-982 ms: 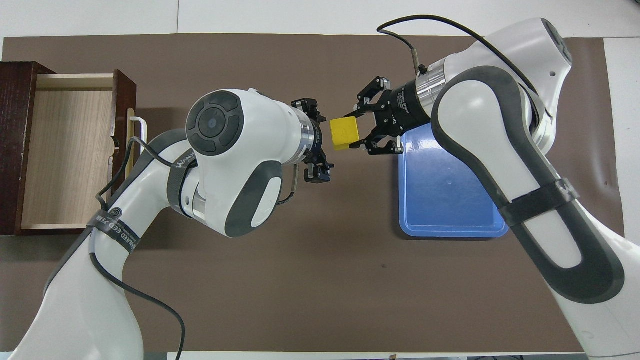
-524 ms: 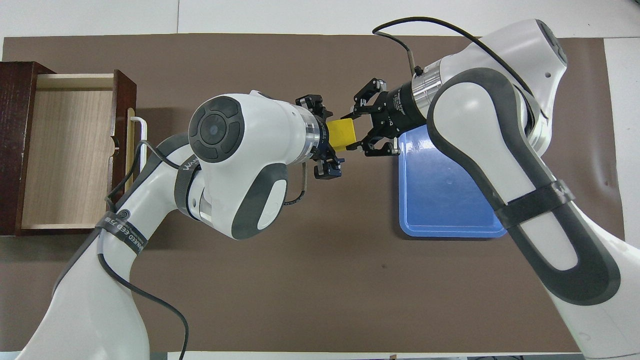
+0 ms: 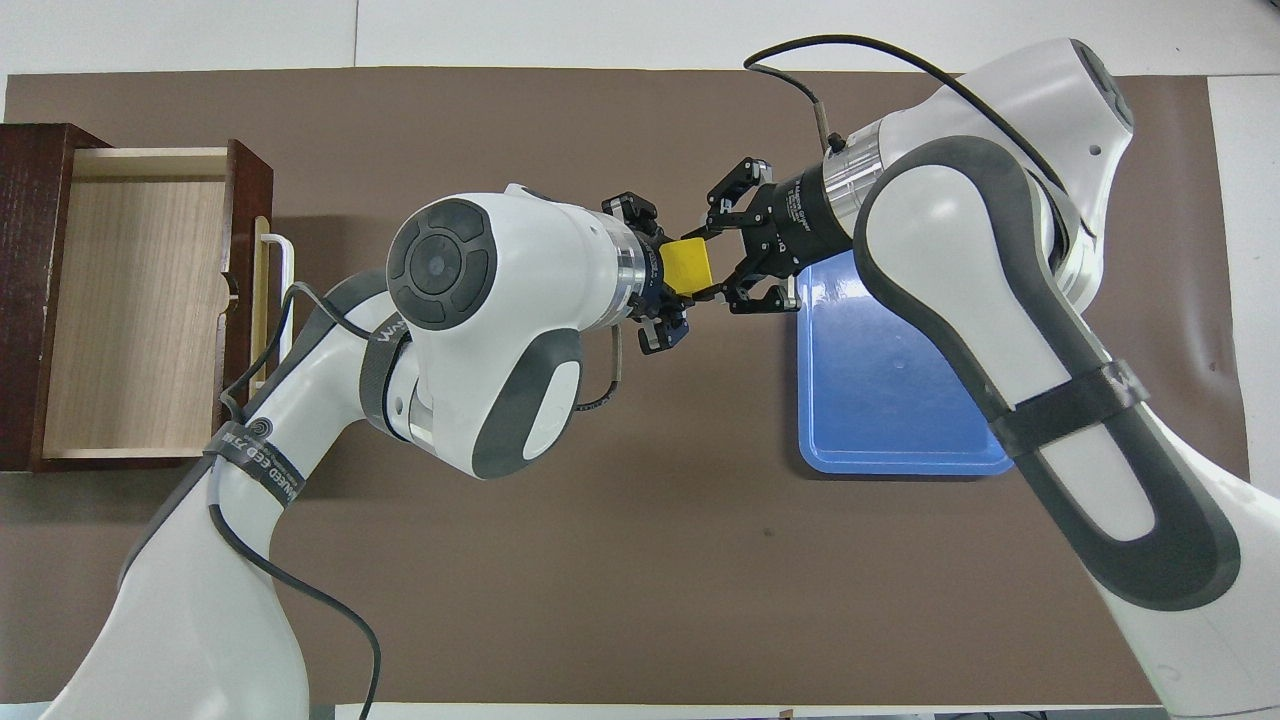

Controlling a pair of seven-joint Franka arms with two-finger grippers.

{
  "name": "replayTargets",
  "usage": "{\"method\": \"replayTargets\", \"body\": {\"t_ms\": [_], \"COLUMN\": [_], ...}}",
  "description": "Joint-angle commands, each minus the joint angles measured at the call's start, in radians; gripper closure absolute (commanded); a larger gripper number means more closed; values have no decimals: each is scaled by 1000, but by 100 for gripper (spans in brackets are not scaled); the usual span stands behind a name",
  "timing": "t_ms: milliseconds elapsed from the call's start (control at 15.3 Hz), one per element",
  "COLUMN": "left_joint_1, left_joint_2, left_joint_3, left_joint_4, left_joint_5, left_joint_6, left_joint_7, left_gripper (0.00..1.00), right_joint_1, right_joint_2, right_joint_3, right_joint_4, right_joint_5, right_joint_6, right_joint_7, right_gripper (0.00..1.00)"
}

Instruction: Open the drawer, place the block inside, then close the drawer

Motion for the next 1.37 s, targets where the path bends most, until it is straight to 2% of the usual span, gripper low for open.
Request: {"method": "replayTargets", "body": {"t_ms": [0, 131, 196, 262, 327, 589, 785, 916, 1178, 1309], "left_joint_1": [-18, -14, -12, -6, 0, 118, 294, 436, 654, 710], "left_joint_2": [4, 4, -1, -13, -24, -103, -198, -237, -254, -271], "left_joint_3": [17, 17, 20, 21, 26, 27, 27, 29, 34, 35], "left_joint_4": [-1, 2, 6, 6, 9, 28, 26, 28, -20, -105], "left_joint_5": [-11, -6, -3, 12, 25, 43, 31, 32, 42, 45], "left_joint_6": [4, -26, -54, -89, -130, -354, -520, -598, -579, -505], "left_joint_7": [-1, 1, 2, 7, 14, 195, 417, 587, 859, 910], "left_gripper": [100, 100, 100, 100, 100, 100, 100, 100, 100, 100], "right_joint_1": [0, -4, -9, -7, -6, -13, -35, -55, -131, -159], "right_joint_2": [0, -1, -1, -4, -7, -17, -35, -69, -119, -147], "right_joint_3": [-5, -5, -5, -7, -7, -13, -26, -26, -28, -28], "right_joint_4": [7, 7, 7, 7, 7, 9, 9, 9, 9, 7], "right_joint_5": [26, 26, 26, 23, 20, 12, -26, -142, -298, -389], "right_joint_6": [2, -4, -5, -5, -5, -11, -31, -69, -172, -201], "right_joint_7": [36, 38, 38, 41, 44, 43, 17, -89, -369, -509], "right_gripper": [100, 100, 82, 9, 0, 0, 0, 0, 0, 0]}}
